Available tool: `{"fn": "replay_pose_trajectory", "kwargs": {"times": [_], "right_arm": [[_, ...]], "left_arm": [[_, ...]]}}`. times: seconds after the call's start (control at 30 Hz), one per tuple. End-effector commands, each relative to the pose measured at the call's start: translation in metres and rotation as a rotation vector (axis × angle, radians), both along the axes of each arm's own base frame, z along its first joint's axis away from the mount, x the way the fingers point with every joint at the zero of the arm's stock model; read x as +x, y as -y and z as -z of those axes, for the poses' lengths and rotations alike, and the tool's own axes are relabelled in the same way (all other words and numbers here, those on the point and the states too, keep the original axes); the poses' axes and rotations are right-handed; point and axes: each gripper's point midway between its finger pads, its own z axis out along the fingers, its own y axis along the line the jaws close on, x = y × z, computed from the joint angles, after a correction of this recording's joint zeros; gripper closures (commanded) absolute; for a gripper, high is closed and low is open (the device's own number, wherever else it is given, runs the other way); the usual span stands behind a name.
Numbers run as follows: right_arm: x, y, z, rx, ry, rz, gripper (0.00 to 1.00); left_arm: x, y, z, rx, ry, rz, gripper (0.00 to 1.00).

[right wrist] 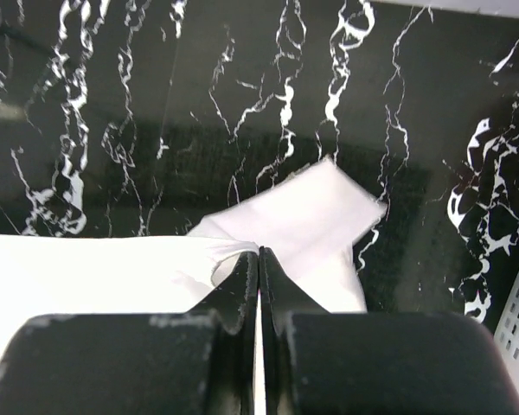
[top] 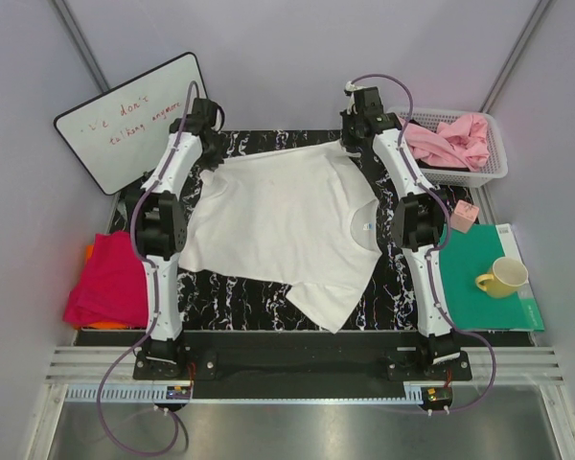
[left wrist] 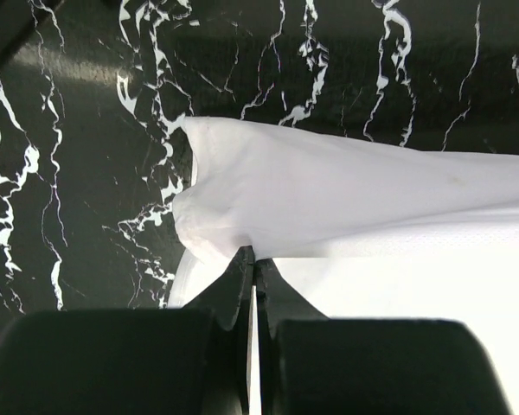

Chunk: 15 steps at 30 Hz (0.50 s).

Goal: Fold and stack the t-shirts
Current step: Fold the flattened tshirt in 1/3 of the way

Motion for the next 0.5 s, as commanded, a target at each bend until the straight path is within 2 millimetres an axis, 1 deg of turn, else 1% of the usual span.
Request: {"fn": "replay_pose_trajectory", "kwargs": {"times": [0.0, 0.03, 0.07, 0.1, 0.13, 0.17, 0.2, 0.23, 0.3, 0.33, 0.47], "right_arm": [[0.014, 0.022, -0.025, -0.002, 0.074, 0.077, 1.00], [0.010, 0.020, -0.033, 0.008, 0.078, 0.073, 1.00], [0.006, 0.015, -0.036, 0.033, 0.068, 0.051, 1.00], [0.001, 0.015, -0.033, 0.036, 0.051, 0.049, 1.00], [-0.004, 0.014, -0.045, 0.049, 0.057, 0.046, 1.00], [-0.007, 0.013, -0.049, 0.053, 0.056, 0.042, 1.00], [-0.012, 0.011, -0.047, 0.048, 0.042, 0.037, 1.00], [-0.019, 0.012, -0.057, 0.047, 0.040, 0.031, 1.00], [-0.027, 0.013, -0.061, 0.037, 0.027, 0.031, 1.00], [-0.035, 0.014, -0.067, 0.031, 0.015, 0.031, 1.00], [-0.049, 0.023, -0.083, -0.005, 0.005, 0.044, 1.00]], "left_arm": [[0.001, -0.034, -0.010, 0.025, 0.011, -0.076, 1.00], [-0.004, -0.036, -0.011, 0.025, 0.005, -0.082, 1.00], [-0.005, -0.040, -0.012, 0.030, 0.008, -0.092, 1.00], [-0.007, -0.041, -0.014, 0.033, 0.009, -0.093, 1.00], [-0.011, -0.043, -0.017, 0.037, 0.010, -0.097, 1.00], [-0.012, -0.044, -0.020, 0.043, 0.018, -0.100, 1.00], [-0.015, -0.046, -0.022, 0.047, 0.019, -0.101, 1.00], [-0.019, -0.047, -0.022, 0.053, 0.015, -0.100, 1.00], [-0.024, -0.050, -0.022, 0.051, 0.007, -0.106, 1.00], [-0.029, -0.051, -0.022, 0.050, -0.001, -0.107, 1.00], [-0.044, -0.056, -0.021, 0.047, -0.024, -0.118, 1.00]]}}
